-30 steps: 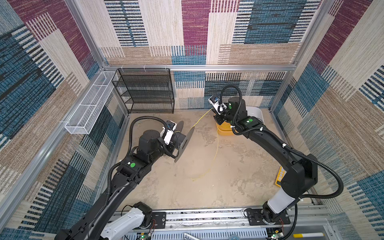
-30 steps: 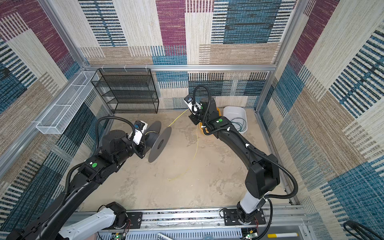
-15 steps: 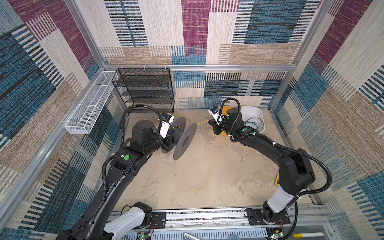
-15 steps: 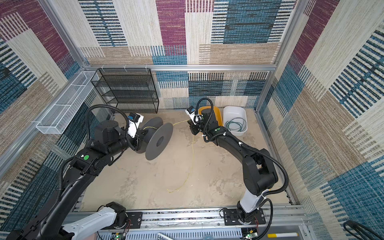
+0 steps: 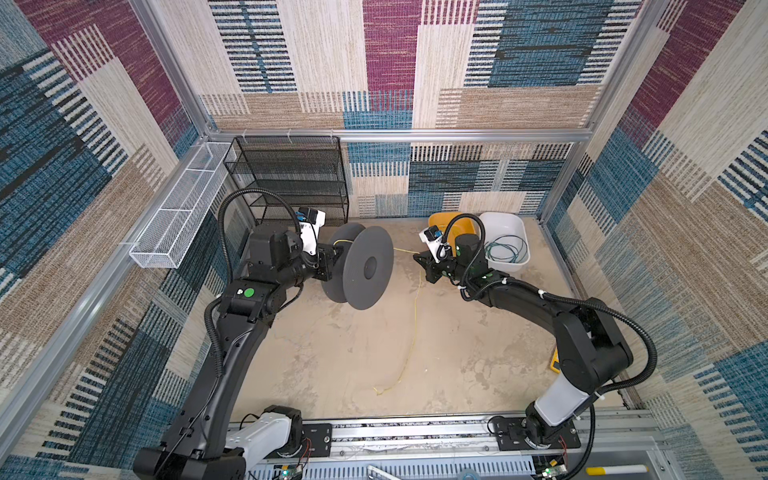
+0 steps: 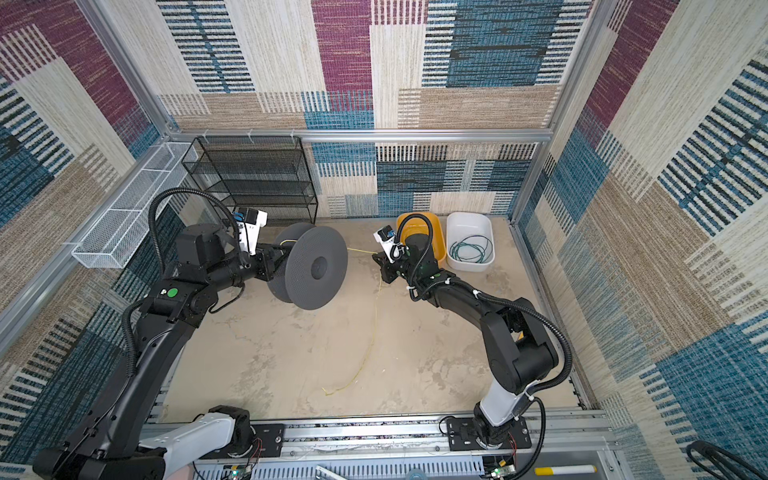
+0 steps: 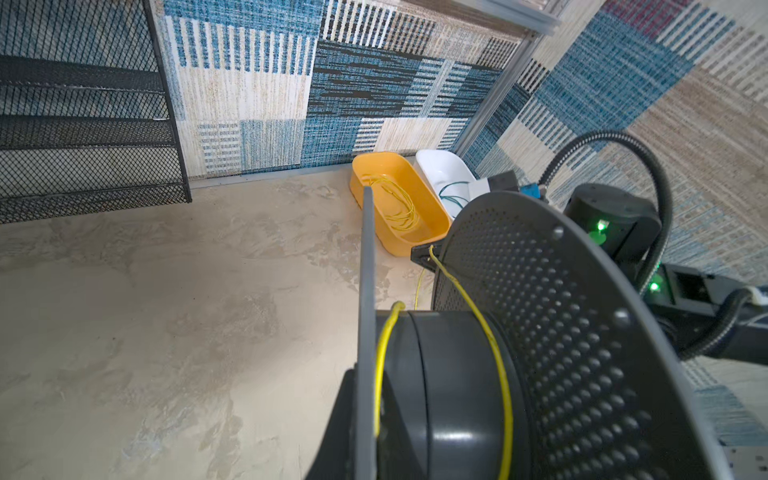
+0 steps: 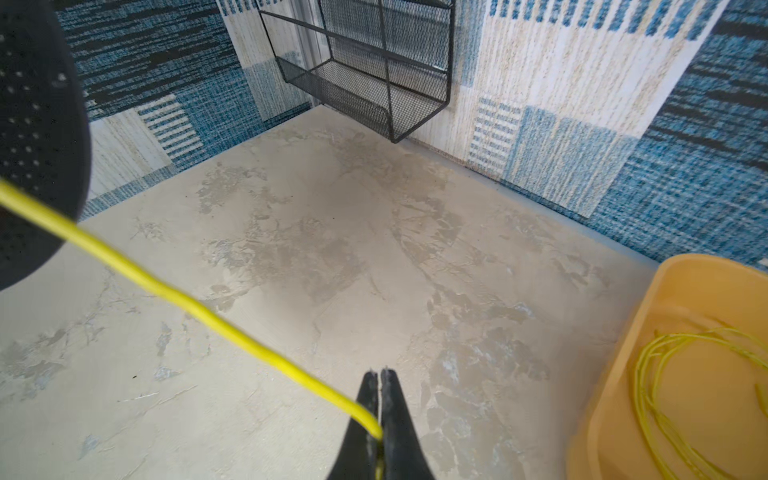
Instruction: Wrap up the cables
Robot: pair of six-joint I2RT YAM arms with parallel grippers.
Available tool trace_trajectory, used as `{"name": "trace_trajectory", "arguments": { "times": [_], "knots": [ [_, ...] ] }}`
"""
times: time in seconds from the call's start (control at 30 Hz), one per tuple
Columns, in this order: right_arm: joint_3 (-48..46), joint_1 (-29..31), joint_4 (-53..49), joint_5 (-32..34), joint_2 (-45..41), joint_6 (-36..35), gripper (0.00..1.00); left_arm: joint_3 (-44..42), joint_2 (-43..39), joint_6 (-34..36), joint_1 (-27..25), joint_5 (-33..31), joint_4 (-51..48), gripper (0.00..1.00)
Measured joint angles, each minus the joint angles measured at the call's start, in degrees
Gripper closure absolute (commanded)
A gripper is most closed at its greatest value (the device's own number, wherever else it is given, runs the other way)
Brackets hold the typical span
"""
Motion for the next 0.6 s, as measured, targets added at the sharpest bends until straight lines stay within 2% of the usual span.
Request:
{"name": "trace_trajectory", "arguments": {
  "times": [0.37, 0.6],
  "knots": [
    [-3.58, 4.70, 5.22, -2.12, 2.82, 5.55, 0.95, -1.51, 1.16, -6.03, 0.61, -0.33, 6.45, 1.00],
    [-5.31, 5.97, 7.98, -2.91, 5.60, 8.20, 0.92, -7.67, -0.55, -7.50, 0.63, -1.97, 10.60, 1.00]
  ]
}}
